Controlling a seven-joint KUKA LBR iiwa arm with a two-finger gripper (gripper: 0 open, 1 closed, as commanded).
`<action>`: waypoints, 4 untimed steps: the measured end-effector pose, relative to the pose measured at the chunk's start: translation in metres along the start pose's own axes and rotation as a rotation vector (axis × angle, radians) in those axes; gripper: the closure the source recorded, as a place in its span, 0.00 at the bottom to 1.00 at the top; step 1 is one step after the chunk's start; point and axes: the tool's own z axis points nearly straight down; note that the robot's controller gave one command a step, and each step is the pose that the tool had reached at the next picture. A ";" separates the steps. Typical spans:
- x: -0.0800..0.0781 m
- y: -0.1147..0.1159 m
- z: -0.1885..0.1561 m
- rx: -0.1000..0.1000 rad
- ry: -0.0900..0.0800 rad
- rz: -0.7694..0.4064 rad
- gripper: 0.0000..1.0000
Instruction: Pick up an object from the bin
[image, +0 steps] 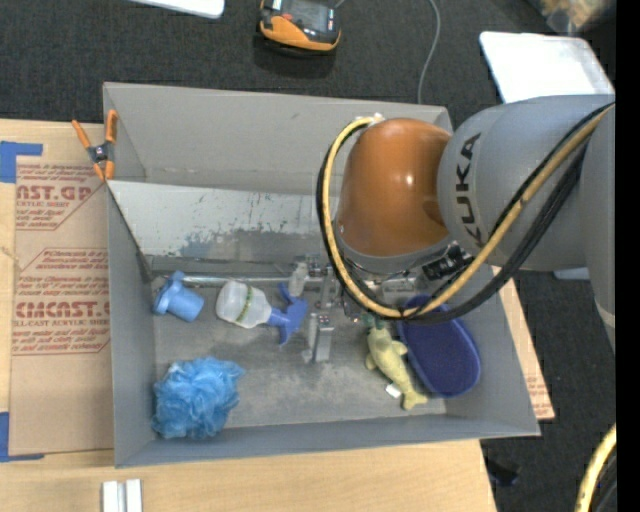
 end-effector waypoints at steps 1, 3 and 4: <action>-0.002 -0.001 -0.005 -0.001 -0.008 0.001 0.00; -0.048 0.027 0.047 0.001 -0.017 -0.289 0.00; -0.034 0.045 0.078 -0.002 -0.011 -0.087 0.00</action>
Offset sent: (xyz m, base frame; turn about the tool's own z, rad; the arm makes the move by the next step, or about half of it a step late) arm 0.0494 0.0287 -0.1136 -0.1208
